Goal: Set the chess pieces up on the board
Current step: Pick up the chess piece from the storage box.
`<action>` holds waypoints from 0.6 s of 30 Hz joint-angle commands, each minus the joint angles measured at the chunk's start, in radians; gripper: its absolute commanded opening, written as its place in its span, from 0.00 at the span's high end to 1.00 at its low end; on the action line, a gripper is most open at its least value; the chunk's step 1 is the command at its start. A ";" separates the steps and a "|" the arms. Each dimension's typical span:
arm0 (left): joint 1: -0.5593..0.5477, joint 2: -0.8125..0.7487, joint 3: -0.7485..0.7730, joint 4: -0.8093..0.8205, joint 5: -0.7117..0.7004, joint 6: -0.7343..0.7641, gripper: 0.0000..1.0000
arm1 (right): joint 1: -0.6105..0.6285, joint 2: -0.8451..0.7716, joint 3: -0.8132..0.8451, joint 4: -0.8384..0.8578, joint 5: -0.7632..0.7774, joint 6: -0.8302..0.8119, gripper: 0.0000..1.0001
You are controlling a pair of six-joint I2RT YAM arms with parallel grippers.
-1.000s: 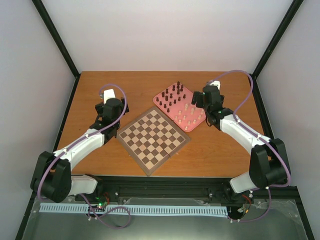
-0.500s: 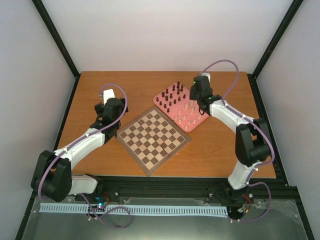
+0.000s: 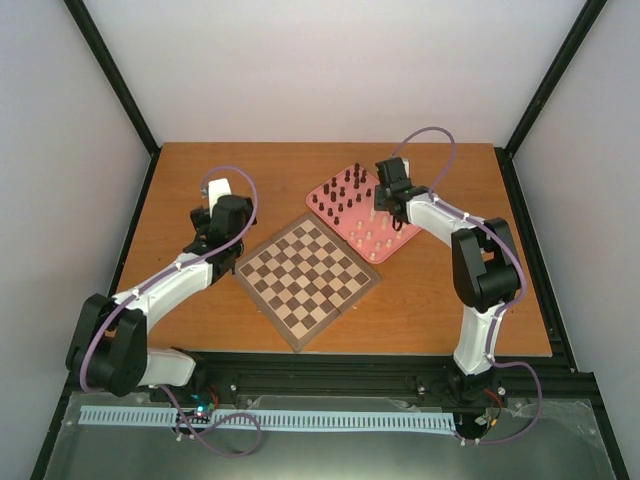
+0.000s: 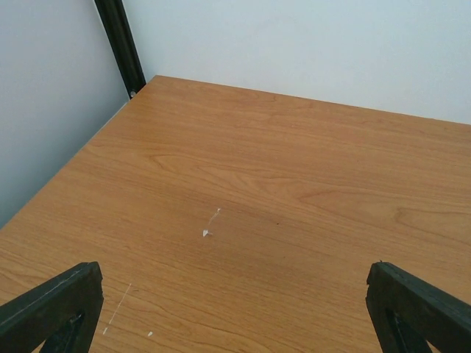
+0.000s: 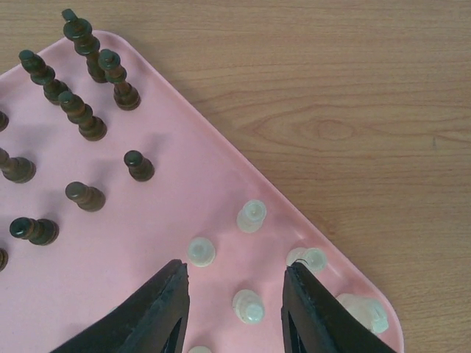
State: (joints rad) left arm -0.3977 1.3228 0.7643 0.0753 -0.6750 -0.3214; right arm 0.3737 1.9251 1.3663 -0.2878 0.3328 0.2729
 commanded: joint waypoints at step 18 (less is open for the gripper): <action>-0.008 0.043 0.069 -0.017 -0.044 -0.016 0.00 | 0.006 -0.076 -0.142 0.074 -0.115 -0.036 0.68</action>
State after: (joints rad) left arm -0.3977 1.3613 0.7891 0.0559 -0.6975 -0.3222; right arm 0.3744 1.8759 1.2217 -0.2501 0.2451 0.2508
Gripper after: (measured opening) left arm 0.998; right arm 0.304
